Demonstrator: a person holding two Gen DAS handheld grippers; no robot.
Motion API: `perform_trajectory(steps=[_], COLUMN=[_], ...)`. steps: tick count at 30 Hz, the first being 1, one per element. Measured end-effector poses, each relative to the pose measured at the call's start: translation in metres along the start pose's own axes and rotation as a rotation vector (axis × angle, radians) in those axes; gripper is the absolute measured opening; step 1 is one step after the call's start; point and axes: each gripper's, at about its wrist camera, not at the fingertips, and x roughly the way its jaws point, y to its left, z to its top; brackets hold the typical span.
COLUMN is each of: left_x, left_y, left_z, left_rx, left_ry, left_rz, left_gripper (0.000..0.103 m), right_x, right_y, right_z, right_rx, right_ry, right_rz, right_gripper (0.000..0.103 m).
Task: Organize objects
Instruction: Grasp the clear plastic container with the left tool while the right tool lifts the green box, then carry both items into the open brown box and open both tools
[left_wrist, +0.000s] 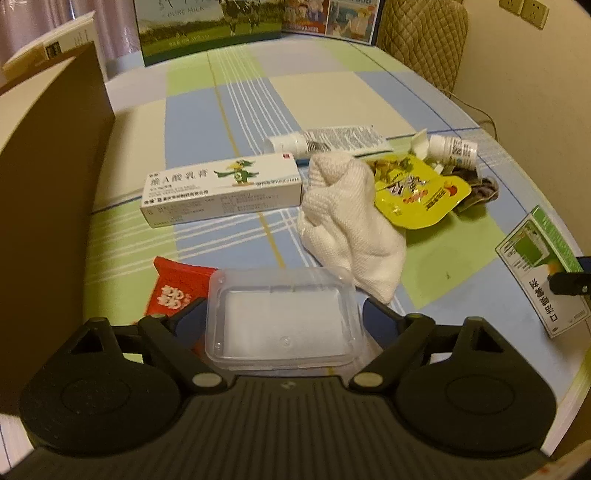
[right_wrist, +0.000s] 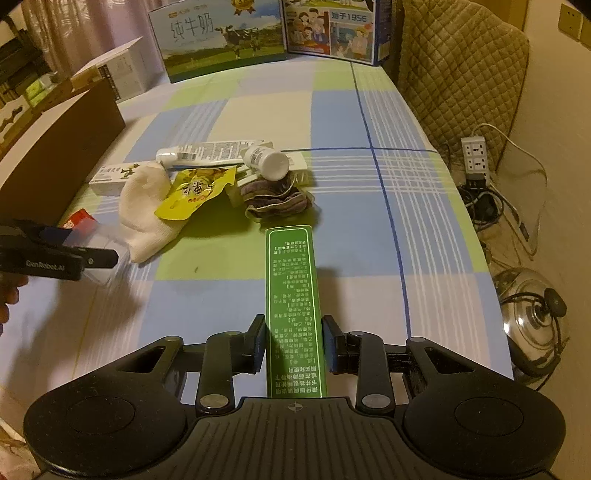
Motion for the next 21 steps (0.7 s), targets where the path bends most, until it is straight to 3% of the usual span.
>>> perform_trajectory(steps=[11,17,21], left_x=[-0.022,-0.065,-0.095], left_y=[0.004,0.013,0.025], left_z=[-0.002,0.004,0.007], left_rx=[-0.004,-0.033,-0.064], left_ry=[-0.013,-0.075,-0.113], left_rz=[-0.032,-0.054,-0.039], left_gripper=[0.083,0.083,0.083], right_x=[0.003,-0.021,-0.044], right_y=[0.019,0.044,0.069], right_z=[0.008,0.027,0.042], right_rx=[-0.05,-0.084,-0.114], right_ry=[0.005,-0.04,-0.105], right_rz=[-0.072,-0.022,0.058], right_gripper=[0.027,0.027,0.027])
